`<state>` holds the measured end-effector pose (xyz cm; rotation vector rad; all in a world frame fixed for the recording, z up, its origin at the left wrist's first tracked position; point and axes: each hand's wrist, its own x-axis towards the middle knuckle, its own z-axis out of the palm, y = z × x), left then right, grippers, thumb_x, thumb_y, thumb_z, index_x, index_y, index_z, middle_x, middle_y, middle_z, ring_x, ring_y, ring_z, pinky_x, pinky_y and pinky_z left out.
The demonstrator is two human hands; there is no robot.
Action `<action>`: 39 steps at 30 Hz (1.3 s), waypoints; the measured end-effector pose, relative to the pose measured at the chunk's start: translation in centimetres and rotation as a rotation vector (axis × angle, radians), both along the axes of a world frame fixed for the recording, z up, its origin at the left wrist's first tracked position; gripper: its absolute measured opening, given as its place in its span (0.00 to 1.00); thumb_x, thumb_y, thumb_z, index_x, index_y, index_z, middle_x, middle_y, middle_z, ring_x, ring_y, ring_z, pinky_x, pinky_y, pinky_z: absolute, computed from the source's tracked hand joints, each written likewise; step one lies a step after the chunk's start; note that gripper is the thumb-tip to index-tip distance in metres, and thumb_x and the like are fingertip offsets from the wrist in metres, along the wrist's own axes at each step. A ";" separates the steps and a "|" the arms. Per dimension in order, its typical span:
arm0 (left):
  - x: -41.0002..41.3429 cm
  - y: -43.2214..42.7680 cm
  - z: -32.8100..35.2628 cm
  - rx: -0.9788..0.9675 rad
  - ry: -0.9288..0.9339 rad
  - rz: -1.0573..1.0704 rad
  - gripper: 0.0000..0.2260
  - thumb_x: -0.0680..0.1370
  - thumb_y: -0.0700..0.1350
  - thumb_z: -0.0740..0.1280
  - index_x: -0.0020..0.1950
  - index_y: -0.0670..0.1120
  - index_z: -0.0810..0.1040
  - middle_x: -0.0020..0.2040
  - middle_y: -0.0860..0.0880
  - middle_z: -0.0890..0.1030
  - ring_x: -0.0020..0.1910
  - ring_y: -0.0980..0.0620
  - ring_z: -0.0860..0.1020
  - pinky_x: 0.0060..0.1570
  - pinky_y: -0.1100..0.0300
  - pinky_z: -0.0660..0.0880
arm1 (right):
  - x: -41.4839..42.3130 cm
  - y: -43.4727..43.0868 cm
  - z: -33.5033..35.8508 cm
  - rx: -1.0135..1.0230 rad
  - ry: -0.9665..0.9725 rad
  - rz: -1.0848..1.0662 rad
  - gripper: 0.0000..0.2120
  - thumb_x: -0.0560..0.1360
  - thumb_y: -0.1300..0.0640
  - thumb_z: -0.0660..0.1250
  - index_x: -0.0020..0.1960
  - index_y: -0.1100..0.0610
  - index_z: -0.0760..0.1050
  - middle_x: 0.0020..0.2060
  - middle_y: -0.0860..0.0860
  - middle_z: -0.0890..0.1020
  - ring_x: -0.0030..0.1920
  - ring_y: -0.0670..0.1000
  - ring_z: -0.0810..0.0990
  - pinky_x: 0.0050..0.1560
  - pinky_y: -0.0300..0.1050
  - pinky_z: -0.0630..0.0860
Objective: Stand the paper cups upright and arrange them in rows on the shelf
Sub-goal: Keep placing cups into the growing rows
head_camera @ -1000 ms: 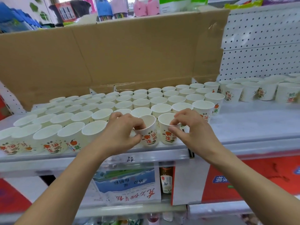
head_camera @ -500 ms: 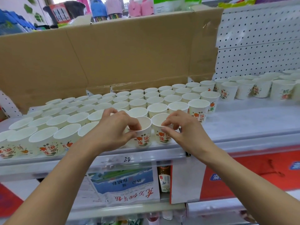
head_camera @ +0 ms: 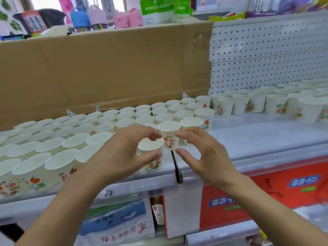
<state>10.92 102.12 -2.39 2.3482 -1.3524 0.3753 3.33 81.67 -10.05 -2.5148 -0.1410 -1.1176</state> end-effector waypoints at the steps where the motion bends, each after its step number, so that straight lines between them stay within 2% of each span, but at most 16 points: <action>1: -0.3 -1.5 0.4 0.003 -0.017 -0.022 0.18 0.72 0.60 0.67 0.61 0.60 0.74 0.57 0.63 0.77 0.57 0.64 0.73 0.60 0.61 0.71 | -0.3 -1.6 0.0 0.005 -0.015 -0.013 0.17 0.76 0.45 0.63 0.63 0.47 0.74 0.58 0.45 0.76 0.53 0.45 0.77 0.47 0.42 0.76; 5: -0.2 -7.6 2.1 0.008 -0.055 -0.057 0.18 0.74 0.58 0.67 0.63 0.58 0.74 0.60 0.61 0.76 0.61 0.62 0.71 0.63 0.59 0.68 | -0.7 -8.4 1.0 0.095 -0.002 -0.071 0.16 0.76 0.48 0.67 0.63 0.49 0.75 0.60 0.44 0.75 0.56 0.46 0.76 0.51 0.44 0.75; 8: 0.4 -12.4 2.8 -0.051 0.018 -0.082 0.18 0.74 0.56 0.68 0.63 0.56 0.75 0.60 0.61 0.76 0.60 0.62 0.72 0.61 0.61 0.69 | 0.1 -13.5 2.0 0.113 0.043 -0.118 0.16 0.75 0.49 0.68 0.62 0.49 0.76 0.60 0.45 0.75 0.57 0.46 0.75 0.52 0.46 0.75; 10: 1.0 -16.4 2.9 -0.076 0.083 -0.098 0.19 0.75 0.56 0.68 0.65 0.56 0.74 0.61 0.60 0.75 0.59 0.63 0.72 0.59 0.62 0.69 | 1.4 -17.4 2.7 0.111 0.101 -0.176 0.18 0.75 0.50 0.68 0.63 0.50 0.75 0.62 0.48 0.74 0.60 0.49 0.73 0.56 0.50 0.74; 13: 2.5 -23.3 2.2 0.022 0.157 -0.091 0.26 0.76 0.54 0.68 0.73 0.53 0.66 0.70 0.57 0.69 0.65 0.58 0.69 0.63 0.60 0.67 | 4.0 -23.3 3.5 0.108 0.249 -0.264 0.26 0.74 0.51 0.69 0.70 0.52 0.68 0.68 0.54 0.69 0.67 0.57 0.67 0.67 0.53 0.66; 15: 3.8 -27.7 1.3 0.119 0.198 -0.051 0.30 0.77 0.53 0.67 0.76 0.50 0.60 0.75 0.53 0.63 0.72 0.54 0.63 0.69 0.58 0.61 | 5.3 -26.5 3.7 0.098 0.390 -0.333 0.30 0.76 0.52 0.67 0.75 0.53 0.61 0.72 0.56 0.63 0.70 0.60 0.62 0.70 0.53 0.59; 17: 5.2 -31.5 0.3 0.195 0.201 0.005 0.30 0.79 0.51 0.65 0.77 0.47 0.57 0.77 0.49 0.59 0.75 0.50 0.58 0.71 0.56 0.57 | 6.3 -29.0 3.6 0.046 0.504 -0.388 0.30 0.78 0.54 0.63 0.76 0.54 0.55 0.74 0.56 0.59 0.71 0.61 0.58 0.70 0.53 0.57; 20: 6.9 -35.7 -0.9 0.301 0.092 0.115 0.24 0.79 0.48 0.63 0.74 0.44 0.63 0.73 0.44 0.66 0.71 0.44 0.63 0.65 0.52 0.64 | 7.5 -31.7 3.4 -0.057 0.554 -0.421 0.27 0.79 0.58 0.60 0.76 0.58 0.58 0.73 0.58 0.61 0.70 0.62 0.60 0.69 0.52 0.59; 22: 7.5 -37.3 -1.5 0.361 -0.033 0.206 0.17 0.78 0.46 0.62 0.66 0.45 0.71 0.66 0.43 0.73 0.65 0.43 0.69 0.55 0.53 0.65 | 7.9 -32.7 3.3 -0.089 0.518 -0.428 0.22 0.78 0.59 0.59 0.72 0.58 0.65 0.70 0.58 0.68 0.67 0.60 0.63 0.64 0.52 0.64; 23: 7.7 -37.7 -1.7 0.365 -0.077 0.243 0.14 0.78 0.45 0.61 0.63 0.46 0.73 0.61 0.43 0.75 0.63 0.43 0.70 0.53 0.53 0.64 | 8.0 -32.9 3.2 -0.092 0.491 -0.428 0.19 0.78 0.59 0.60 0.69 0.57 0.70 0.67 0.57 0.71 0.66 0.59 0.65 0.59 0.51 0.67; 26: 8.0 -38.6 -2.3 0.244 -0.148 0.298 0.12 0.76 0.40 0.62 0.56 0.51 0.79 0.51 0.45 0.80 0.58 0.45 0.72 0.55 0.53 0.62 | 7.9 -33.4 3.0 -0.086 0.401 -0.388 0.11 0.78 0.55 0.62 0.57 0.55 0.78 0.60 0.54 0.75 0.61 0.56 0.67 0.47 0.46 0.65; 29: 7.1 -37.7 -2.2 0.017 -0.100 0.258 0.08 0.77 0.45 0.63 0.51 0.53 0.81 0.45 0.51 0.80 0.54 0.48 0.74 0.54 0.55 0.62 | 7.0 -33.4 2.9 0.028 0.308 -0.317 0.08 0.77 0.52 0.66 0.51 0.54 0.80 0.59 0.52 0.75 0.60 0.55 0.70 0.48 0.43 0.63; 32: 4.9 -35.0 -2.0 -0.147 0.025 0.207 0.07 0.76 0.48 0.66 0.50 0.54 0.82 0.45 0.54 0.83 0.52 0.51 0.77 0.53 0.54 0.70 | 5.1 -32.3 3.0 0.224 0.207 -0.194 0.05 0.75 0.54 0.69 0.45 0.55 0.79 0.56 0.51 0.76 0.56 0.50 0.73 0.52 0.40 0.65; 34: 3.2 -32.6 -1.9 -0.252 0.141 0.166 0.07 0.76 0.47 0.67 0.51 0.52 0.83 0.47 0.55 0.84 0.51 0.53 0.79 0.52 0.53 0.74 | 3.5 -30.7 3.1 0.302 0.165 -0.103 0.05 0.74 0.56 0.70 0.44 0.58 0.79 0.54 0.51 0.77 0.54 0.48 0.74 0.49 0.37 0.68; 36: 1.2 -30.3 -1.9 -0.327 0.209 0.132 0.07 0.75 0.47 0.68 0.50 0.52 0.83 0.46 0.56 0.84 0.49 0.55 0.79 0.51 0.53 0.75 | 1.8 -28.8 3.3 0.341 0.119 -0.024 0.04 0.74 0.58 0.70 0.43 0.59 0.79 0.52 0.50 0.78 0.53 0.46 0.75 0.49 0.40 0.75; 39: -1.8 -26.4 -2.3 -0.360 0.171 0.105 0.06 0.75 0.49 0.68 0.50 0.54 0.83 0.45 0.59 0.84 0.47 0.56 0.78 0.51 0.50 0.75 | -0.5 -25.5 3.5 0.307 0.102 0.068 0.04 0.73 0.57 0.71 0.39 0.52 0.77 0.53 0.48 0.79 0.54 0.46 0.77 0.50 0.44 0.77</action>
